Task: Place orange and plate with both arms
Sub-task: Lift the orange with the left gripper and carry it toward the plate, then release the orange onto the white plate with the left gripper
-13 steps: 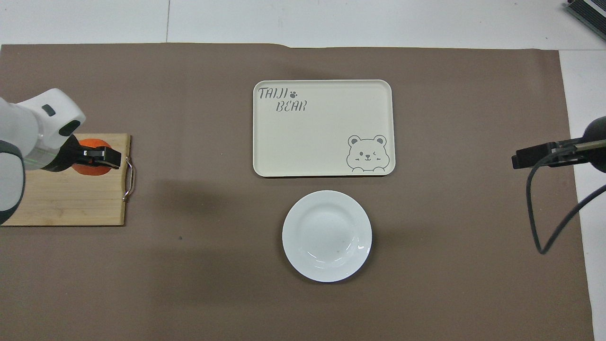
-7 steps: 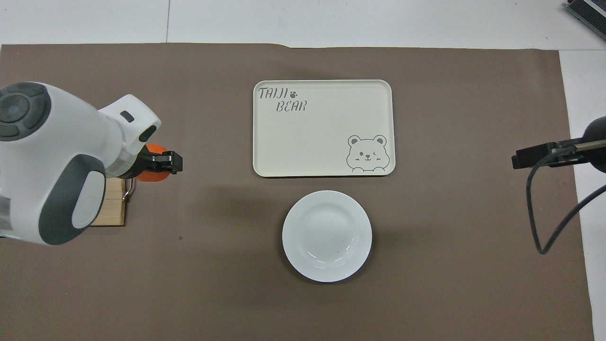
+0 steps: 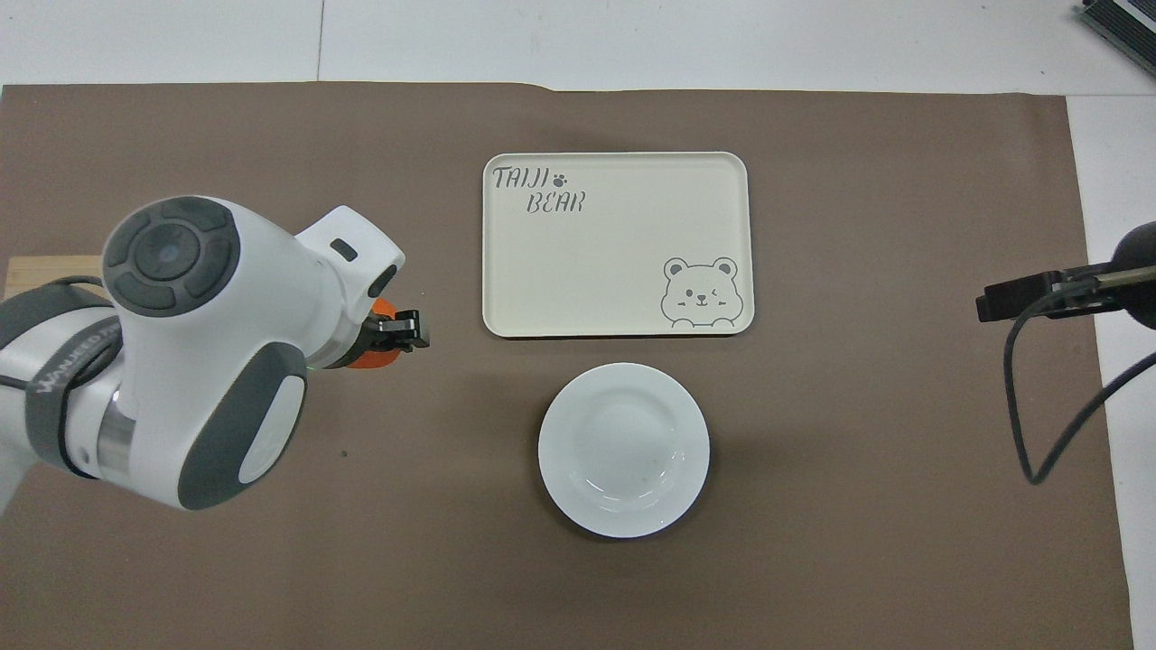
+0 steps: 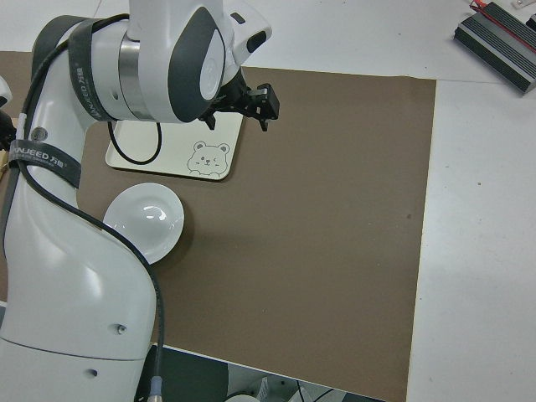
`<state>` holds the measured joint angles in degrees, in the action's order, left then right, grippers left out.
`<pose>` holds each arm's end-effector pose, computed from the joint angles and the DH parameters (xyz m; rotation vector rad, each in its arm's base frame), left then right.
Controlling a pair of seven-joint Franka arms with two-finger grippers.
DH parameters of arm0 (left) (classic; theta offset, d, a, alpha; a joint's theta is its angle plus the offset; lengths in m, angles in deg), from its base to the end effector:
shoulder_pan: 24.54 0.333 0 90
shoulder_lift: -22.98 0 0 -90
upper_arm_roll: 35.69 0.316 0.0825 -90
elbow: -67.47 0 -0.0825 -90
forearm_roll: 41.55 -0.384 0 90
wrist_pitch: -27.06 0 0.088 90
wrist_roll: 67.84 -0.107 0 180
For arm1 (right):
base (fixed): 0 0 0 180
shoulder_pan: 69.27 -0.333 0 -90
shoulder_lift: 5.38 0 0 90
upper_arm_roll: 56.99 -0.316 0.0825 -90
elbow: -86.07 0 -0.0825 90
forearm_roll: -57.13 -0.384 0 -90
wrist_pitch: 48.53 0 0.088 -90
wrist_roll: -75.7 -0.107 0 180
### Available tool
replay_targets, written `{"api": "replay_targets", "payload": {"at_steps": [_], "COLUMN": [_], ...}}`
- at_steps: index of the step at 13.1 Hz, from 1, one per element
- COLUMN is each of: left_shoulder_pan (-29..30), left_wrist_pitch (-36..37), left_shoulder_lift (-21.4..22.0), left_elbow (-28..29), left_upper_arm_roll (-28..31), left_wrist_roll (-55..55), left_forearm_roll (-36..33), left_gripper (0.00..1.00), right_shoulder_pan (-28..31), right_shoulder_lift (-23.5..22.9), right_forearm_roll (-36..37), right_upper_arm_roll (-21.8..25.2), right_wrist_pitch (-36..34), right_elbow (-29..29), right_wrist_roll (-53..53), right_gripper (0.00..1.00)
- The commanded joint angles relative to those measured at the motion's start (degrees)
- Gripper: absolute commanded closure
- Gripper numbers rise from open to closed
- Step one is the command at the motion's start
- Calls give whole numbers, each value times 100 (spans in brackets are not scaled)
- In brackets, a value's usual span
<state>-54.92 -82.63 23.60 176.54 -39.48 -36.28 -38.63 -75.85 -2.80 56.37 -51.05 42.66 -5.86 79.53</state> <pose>0.4610 -0.3175 0.5016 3.0897 -0.0447 -0.0117 0.5427 0.0061 0.6350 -3.1218 -0.1218 -0.0506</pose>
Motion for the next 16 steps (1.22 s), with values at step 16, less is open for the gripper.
{"api": "replay_targets", "payload": {"at_steps": [16], "left_shoulder_pan": [-2084], "left_wrist_pitch": [-2890], "left_shoulder_lift": [-1624], "left_elbow": [747], "left_upper_arm_roll": [107], "left_wrist_roll": [2231], "left_forearm_roll": [174], "left_gripper": [100], "right_shoulder_pan": [69], "right_shoulder_lift": [23], "right_forearm_roll": [-109], "right_upper_arm_roll": [-13], "right_wrist_pitch": [-84], "right_elbow": [44], "right_wrist_roll": [145], "right_gripper": [0]}}
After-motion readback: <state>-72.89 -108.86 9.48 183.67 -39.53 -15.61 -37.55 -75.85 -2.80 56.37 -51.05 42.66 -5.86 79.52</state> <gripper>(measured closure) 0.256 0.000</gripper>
